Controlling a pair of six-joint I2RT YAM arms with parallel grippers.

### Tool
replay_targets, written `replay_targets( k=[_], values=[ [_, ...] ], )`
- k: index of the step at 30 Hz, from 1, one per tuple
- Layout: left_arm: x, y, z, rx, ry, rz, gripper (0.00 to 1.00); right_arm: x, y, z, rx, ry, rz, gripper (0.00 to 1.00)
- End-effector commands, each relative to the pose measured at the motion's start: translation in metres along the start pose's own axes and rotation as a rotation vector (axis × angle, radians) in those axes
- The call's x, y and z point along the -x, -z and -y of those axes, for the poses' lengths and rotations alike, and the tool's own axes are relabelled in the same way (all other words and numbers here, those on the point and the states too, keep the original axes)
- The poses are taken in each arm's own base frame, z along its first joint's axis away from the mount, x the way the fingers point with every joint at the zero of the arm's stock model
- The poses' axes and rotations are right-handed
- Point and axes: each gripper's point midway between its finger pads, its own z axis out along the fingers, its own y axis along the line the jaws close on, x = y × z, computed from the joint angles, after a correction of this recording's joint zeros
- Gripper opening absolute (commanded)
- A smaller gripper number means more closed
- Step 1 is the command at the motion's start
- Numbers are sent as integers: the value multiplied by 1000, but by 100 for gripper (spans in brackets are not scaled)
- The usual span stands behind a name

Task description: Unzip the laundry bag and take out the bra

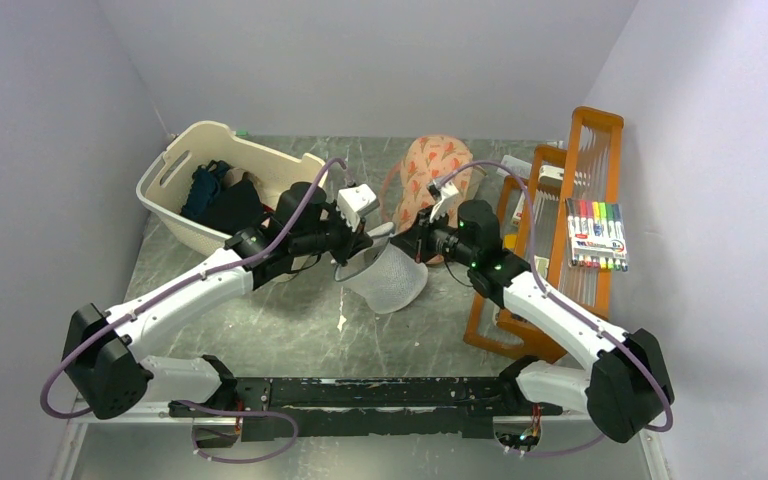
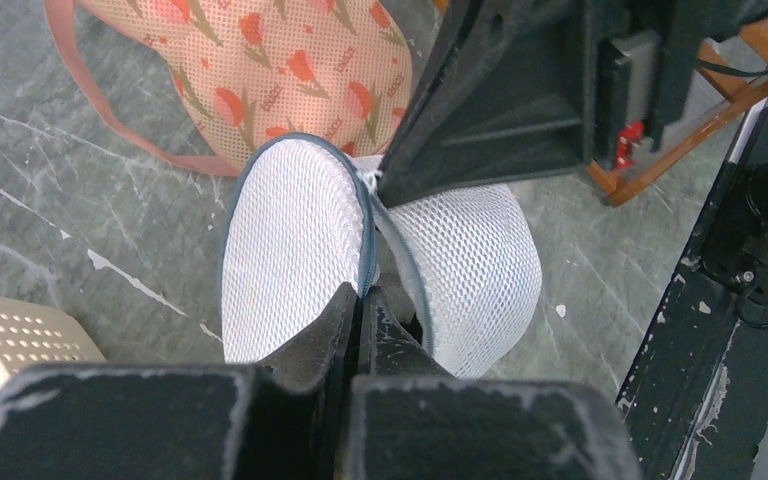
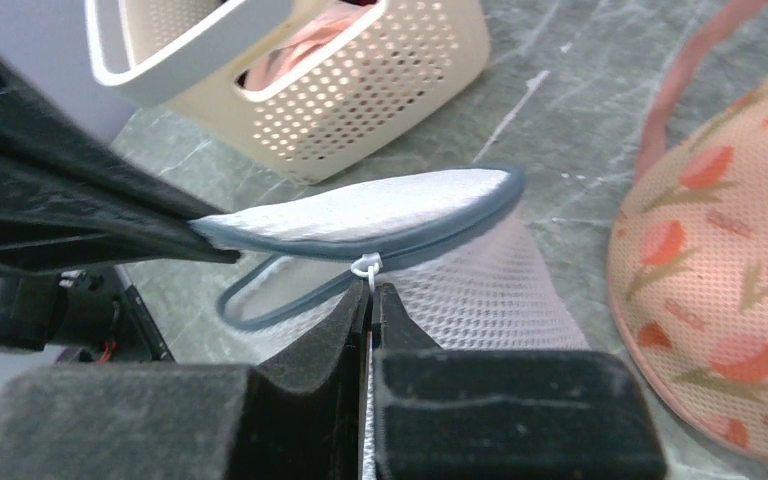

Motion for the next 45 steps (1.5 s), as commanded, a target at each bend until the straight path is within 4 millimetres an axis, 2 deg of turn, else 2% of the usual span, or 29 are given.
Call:
replay_targets(
  k=[1,8,15,18,24,26,41,45],
  values=[
    [25,9,-3,19,-27,86,7,3,-1,26,-87,-79,-11,0],
    [28,12,-5,35,-28,104,7,6,10,51,-96,-179,12,0],
    [22,6,-4,24,-17,72,10,14,12,31,33,-121,30,0],
    [18,1,-3,9,-12,51,19,18,13,21,87,-99,36,0],
    [10,-5,-4,5,-2,18,45,20,13,0,174,-51,36,0],
    [10,-5,-3,-2,-2,18,50,20,13,-6,192,-32,36,0],
    [8,-6,-3,-4,0,11,50,22,13,-41,313,31,40,0],
    [8,-7,-2,-7,2,8,46,23,14,-44,319,41,43,0]
  ],
)
